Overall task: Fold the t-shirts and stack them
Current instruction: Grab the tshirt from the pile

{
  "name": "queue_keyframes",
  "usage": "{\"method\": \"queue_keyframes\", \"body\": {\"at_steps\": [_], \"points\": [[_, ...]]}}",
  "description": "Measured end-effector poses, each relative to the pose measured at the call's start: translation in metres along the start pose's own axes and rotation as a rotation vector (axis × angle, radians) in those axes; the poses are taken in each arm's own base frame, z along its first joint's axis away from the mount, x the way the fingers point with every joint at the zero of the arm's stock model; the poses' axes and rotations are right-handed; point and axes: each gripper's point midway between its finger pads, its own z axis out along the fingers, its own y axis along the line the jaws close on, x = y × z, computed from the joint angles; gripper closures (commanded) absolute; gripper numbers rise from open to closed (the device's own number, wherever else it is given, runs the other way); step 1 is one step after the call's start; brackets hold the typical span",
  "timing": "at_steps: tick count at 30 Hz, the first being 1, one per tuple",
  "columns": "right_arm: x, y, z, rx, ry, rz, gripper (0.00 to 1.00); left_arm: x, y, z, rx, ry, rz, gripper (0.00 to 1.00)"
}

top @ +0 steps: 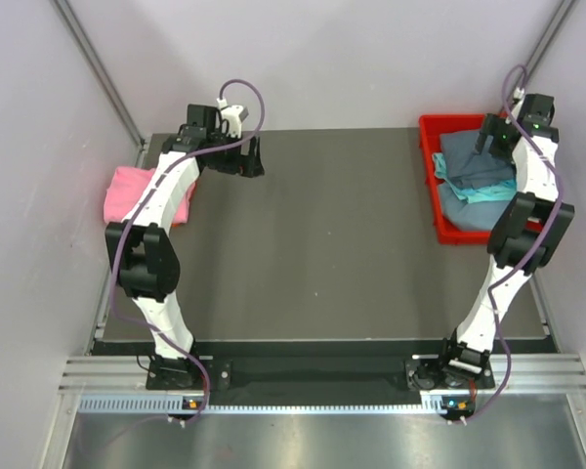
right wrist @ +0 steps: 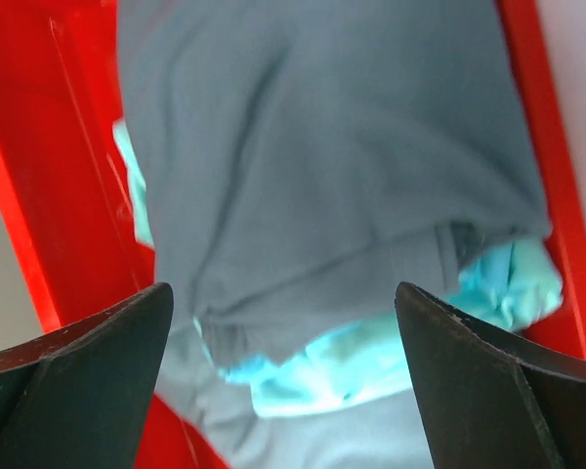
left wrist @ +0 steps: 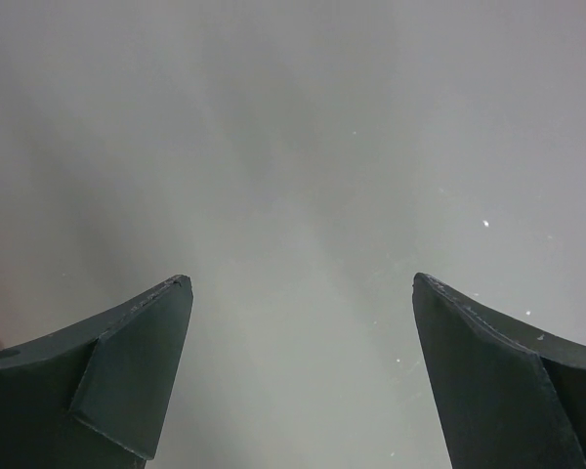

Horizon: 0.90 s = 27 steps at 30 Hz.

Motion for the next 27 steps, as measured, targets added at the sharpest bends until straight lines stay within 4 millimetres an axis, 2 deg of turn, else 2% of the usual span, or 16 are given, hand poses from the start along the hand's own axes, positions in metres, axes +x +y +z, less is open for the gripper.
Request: {"method": "queue_keyframes", "body": {"at_steps": [6, 12, 15, 18, 19, 21, 22, 27], "points": [[-0.018, 0.003, 0.024, 0.009, -0.052, -0.036, 0.06, 0.01, 0.011, 0.013, -0.041, 0.034, -0.015, 0.01], [0.0, 0.009, 0.051, 0.034, -0.007, -0.1, 0.1, 0.016, 0.018, 0.022, -0.062, 0.055, -0.02, 0.03], [0.01, 0.009, 0.062, 0.059, 0.018, -0.131, 0.16, 0.013, 0.016, 0.023, -0.061, 0.048, -0.015, 0.05], [0.017, 0.007, 0.07, 0.09, 0.036, -0.167, 0.47, 0.009, 0.016, 0.022, -0.066, 0.039, -0.006, 0.1], [0.018, 0.006, 0.072, 0.098, 0.036, -0.18, 0.64, 0.008, 0.015, 0.022, -0.066, 0.037, -0.003, 0.11], [0.017, 0.006, 0.072, 0.103, 0.034, -0.192, 0.86, 0.007, 0.015, 0.022, -0.066, 0.034, -0.001, 0.11], [0.016, 0.007, 0.072, 0.105, 0.03, -0.198, 1.0, 0.007, 0.015, 0.022, -0.065, 0.034, 0.0, 0.11], [0.011, 0.008, 0.07, 0.123, 0.017, -0.208, 1.0, 0.008, 0.015, 0.026, -0.074, 0.039, 0.002, 0.12]]}}
